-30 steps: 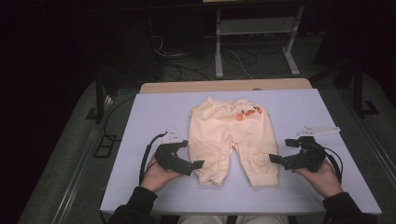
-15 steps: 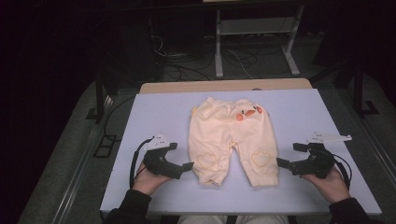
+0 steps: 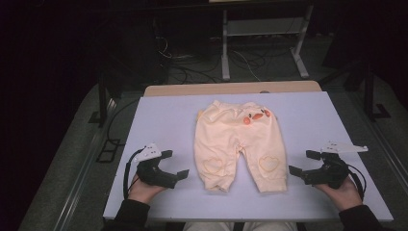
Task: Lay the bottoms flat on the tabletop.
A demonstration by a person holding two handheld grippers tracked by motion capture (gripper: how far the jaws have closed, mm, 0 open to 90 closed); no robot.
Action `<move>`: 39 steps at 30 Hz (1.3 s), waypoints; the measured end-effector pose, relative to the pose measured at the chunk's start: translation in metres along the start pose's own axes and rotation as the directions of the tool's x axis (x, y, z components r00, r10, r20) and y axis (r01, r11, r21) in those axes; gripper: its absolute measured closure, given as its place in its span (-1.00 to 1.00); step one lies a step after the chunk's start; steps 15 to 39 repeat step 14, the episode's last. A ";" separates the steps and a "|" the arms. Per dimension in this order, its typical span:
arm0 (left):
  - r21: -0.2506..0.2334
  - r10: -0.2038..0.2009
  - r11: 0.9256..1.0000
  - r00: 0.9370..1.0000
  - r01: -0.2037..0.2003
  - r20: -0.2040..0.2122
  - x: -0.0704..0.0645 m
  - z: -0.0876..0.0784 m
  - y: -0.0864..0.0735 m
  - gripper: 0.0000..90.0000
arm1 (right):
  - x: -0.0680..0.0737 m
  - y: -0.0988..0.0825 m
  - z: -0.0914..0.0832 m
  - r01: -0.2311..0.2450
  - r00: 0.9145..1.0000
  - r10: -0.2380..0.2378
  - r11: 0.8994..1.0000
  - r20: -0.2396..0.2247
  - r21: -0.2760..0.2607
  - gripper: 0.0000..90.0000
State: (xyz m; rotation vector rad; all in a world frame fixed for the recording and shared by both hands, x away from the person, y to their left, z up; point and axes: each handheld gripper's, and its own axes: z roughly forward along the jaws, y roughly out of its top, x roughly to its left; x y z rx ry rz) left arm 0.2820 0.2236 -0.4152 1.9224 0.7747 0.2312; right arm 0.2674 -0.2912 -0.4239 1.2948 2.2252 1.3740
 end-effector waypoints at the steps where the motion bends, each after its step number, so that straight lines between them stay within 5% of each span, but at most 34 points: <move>1: -0.003 -0.001 1.000 1.000 0.001 -0.003 0.000 -0.001 -0.002 -1.00 | 0.001 -0.001 0.000 0.002 1.000 -0.002 1.000 0.002 0.001 -1.00; 14: 0.024 0.018 1.000 1.000 -0.017 -0.012 -0.001 0.001 -0.012 -1.00 | 0.008 -0.012 0.006 0.055 0.998 -0.055 0.998 0.025 0.026 -1.00; 39: 0.024 0.018 1.000 1.000 -0.017 -0.012 -0.001 0.001 -0.012 -1.00 | 0.008 -0.012 0.006 0.055 0.998 -0.055 0.998 0.025 0.026 -1.00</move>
